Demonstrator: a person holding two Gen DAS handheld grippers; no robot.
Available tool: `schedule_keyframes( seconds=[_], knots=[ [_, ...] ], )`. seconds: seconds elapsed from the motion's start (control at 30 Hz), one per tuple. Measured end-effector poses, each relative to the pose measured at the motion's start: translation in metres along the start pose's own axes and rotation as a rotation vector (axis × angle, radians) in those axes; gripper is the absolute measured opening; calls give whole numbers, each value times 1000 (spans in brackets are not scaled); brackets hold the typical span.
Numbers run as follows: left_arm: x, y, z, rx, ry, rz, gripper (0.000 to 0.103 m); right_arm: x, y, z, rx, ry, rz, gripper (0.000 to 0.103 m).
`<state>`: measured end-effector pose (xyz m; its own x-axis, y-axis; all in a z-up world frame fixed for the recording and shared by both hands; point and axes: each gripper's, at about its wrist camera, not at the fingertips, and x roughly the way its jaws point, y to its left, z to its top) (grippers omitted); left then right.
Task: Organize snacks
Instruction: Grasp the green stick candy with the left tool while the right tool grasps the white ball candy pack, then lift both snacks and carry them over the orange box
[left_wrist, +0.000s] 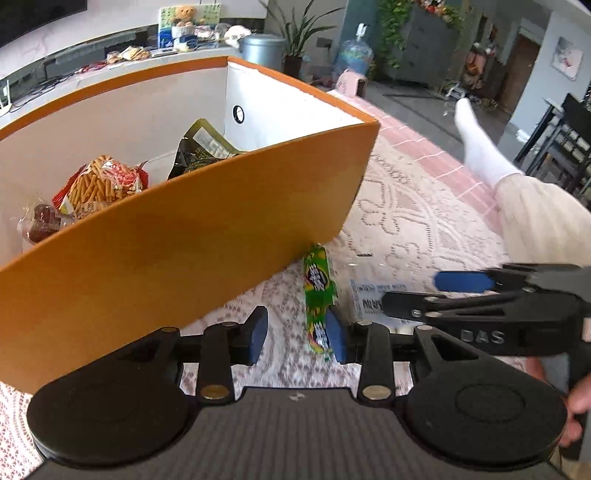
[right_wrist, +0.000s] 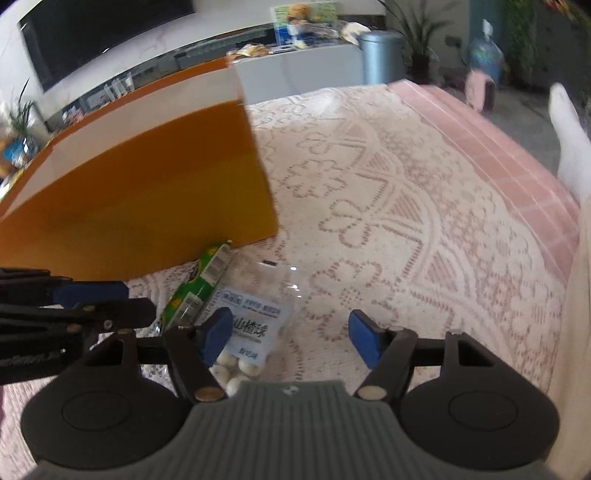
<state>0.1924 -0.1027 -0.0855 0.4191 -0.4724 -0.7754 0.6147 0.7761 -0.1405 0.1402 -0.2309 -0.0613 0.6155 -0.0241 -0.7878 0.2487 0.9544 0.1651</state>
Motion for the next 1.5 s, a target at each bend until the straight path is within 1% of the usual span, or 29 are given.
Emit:
schedule_keyframes(
  seconds=[0.03, 0.1, 0.17, 0.23, 0.33, 0.43, 0.5, 0.53, 0.63, 0.7, 0.77, 0.83, 0.9, 0.97, 1.03, 1.1, 1.17, 1.23, 1.3, 1.33, 1.37, 1.43, 1.47, 1.5],
  knots=[
    [6, -4, 3, 10, 16, 14, 43, -1, -4, 1, 16, -1, -5, 67],
    [10, -7, 7, 15, 14, 1, 43, -1, -9, 2, 36, 5, -4, 67],
    [15, -8, 10, -1, 34, -9, 42, -1, -12, 2, 55, 12, 5, 67],
    [21, -11, 12, -4, 44, -10, 38, 0, -11, 2, 56, 16, 4, 66],
    [29, -12, 14, -30, 75, -9, 38, 0, -9, 2, 45, 10, -4, 64],
    [36, -11, 15, -49, 102, 22, 36, 0, -11, 3, 52, 11, 8, 64],
    [36, -15, 14, -31, 92, 49, 35, 1, -11, 3, 54, 17, 17, 63],
    [36, -16, 14, -31, 88, 52, 33, 1, -11, 3, 50, 15, 9, 63],
    [31, -14, 9, -48, 71, 45, 30, 0, -12, 2, 54, 12, 14, 63],
    [24, -11, 5, -65, 58, 58, 29, 0, -12, 1, 64, 10, 41, 64],
    [11, -7, -2, -86, 31, 82, 28, 0, -8, 0, 61, 11, 68, 68],
    [-4, -4, -10, -104, 8, 127, 27, 2, -3, -2, 63, 9, 93, 73],
    [-16, -2, -19, -116, -3, 175, 26, 3, 3, -2, 70, 5, 119, 75],
    [-26, 3, -29, -148, -4, 194, 26, 5, 13, -3, 48, 5, 135, 80],
    [-33, 9, -40, -192, 1, 202, 26, 7, 23, -4, 12, 4, 110, 81],
    [-37, 18, -50, -229, 19, 221, 25, 10, 32, -7, -40, 6, 49, 81],
    [-38, 24, -59, -243, 40, 256, 25, 14, 37, -10, -69, 12, 13, 86],
    [-41, 28, -66, -236, 40, 265, 25, 16, 40, -11, -82, 12, 4, 90],
    [-42, 30, -68, -236, 41, 256, 26, 17, 44, -12, -98, 15, -4, 94],
    [-41, 31, -68, -236, 40, 256, 29, 19, 46, -13, -110, 16, -9, 95],
    [-40, 31, -66, -229, 37, 260, 39, 20, 48, -14, -122, 15, -16, 95],
    [-35, 30, -63, -204, 32, 258, 47, 22, 51, -15, -147, 14, -32, 95],
    [-33, 28, -61, -195, 24, 263, 50, 23, 51, -15, -155, 12, -36, 96],
    [-31, 28, -58, -191, 22, 263, 51, 24, 50, -15, -159, 11, -36, 96]
  ],
)
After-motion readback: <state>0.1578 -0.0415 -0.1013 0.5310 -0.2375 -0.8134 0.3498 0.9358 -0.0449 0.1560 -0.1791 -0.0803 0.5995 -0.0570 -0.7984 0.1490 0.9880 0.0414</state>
